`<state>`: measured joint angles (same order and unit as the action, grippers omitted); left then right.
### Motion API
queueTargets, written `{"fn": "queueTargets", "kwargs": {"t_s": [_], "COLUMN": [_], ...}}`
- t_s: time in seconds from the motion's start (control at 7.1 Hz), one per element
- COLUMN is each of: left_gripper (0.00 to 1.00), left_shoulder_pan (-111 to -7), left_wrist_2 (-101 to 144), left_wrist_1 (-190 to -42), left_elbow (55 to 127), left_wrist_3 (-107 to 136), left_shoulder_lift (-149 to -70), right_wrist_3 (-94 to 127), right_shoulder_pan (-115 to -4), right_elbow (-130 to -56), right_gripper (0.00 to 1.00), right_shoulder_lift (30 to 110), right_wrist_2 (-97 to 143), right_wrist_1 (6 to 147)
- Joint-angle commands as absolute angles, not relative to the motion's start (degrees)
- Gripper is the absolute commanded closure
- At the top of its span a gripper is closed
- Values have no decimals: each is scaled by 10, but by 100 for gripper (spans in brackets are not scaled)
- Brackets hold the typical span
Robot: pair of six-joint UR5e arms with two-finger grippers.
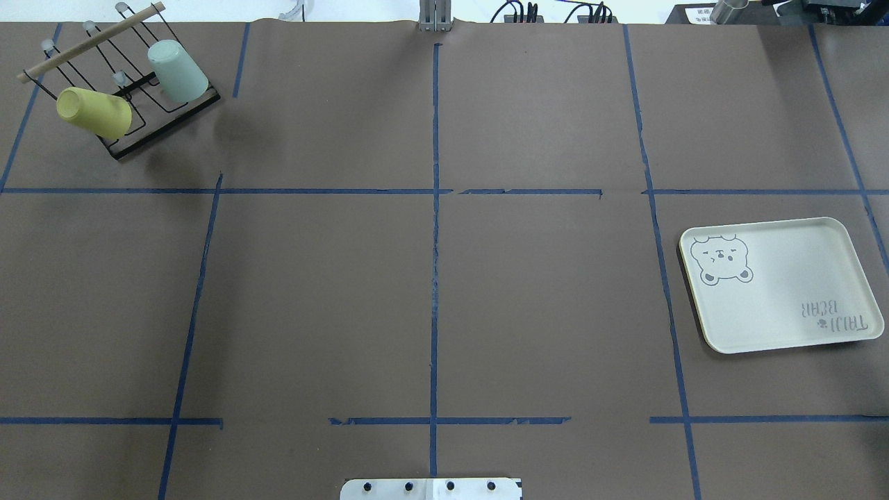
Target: Left arm grabs green cup and hands to right arm on tray
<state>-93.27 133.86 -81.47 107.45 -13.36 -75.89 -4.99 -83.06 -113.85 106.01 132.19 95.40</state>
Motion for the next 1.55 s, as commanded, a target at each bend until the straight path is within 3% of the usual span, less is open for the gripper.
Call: {"fn": "queueTargets", "kwargs": {"t_s": [0.0,0.42,0.56,0.85,1.13,1.27,1.41], "left_gripper": [0,0,0,0,0,0,0], "left_shoulder_pan": [-933,-907,-906,-906,-905,-888,-842], "left_wrist_2": [1339,1338,1339,1344,1343,1344,1339], "left_wrist_1": [-816,-816,-848,-957,-1091,-1127,-1141], "left_elbow": [1070,1068,1059,969,923,930,937], "left_wrist_3": [-134,-133,-130,-130,-121,3,175], "left_shoulder_lift": [-758,-761,-806,-894,-899,-908,-976], "right_wrist_3": [-49,-48,-47,-47,-47,-47,-47], "right_shoulder_pan": [-831,-830,-830,-830,-830,-830,-830], "right_elbow": [-1137,-1138,-1136,-1133,-1132,-1132,-1132], "right_gripper": [0,0,0,0,0,0,0], "right_shoulder_lift": [1060,1058,1058,1057,1056,1056,1056], "right_wrist_2": [1322,1323,1323,1322,1329,1338,1339], "right_wrist_1": [954,948,933,925,925,925,925]}}
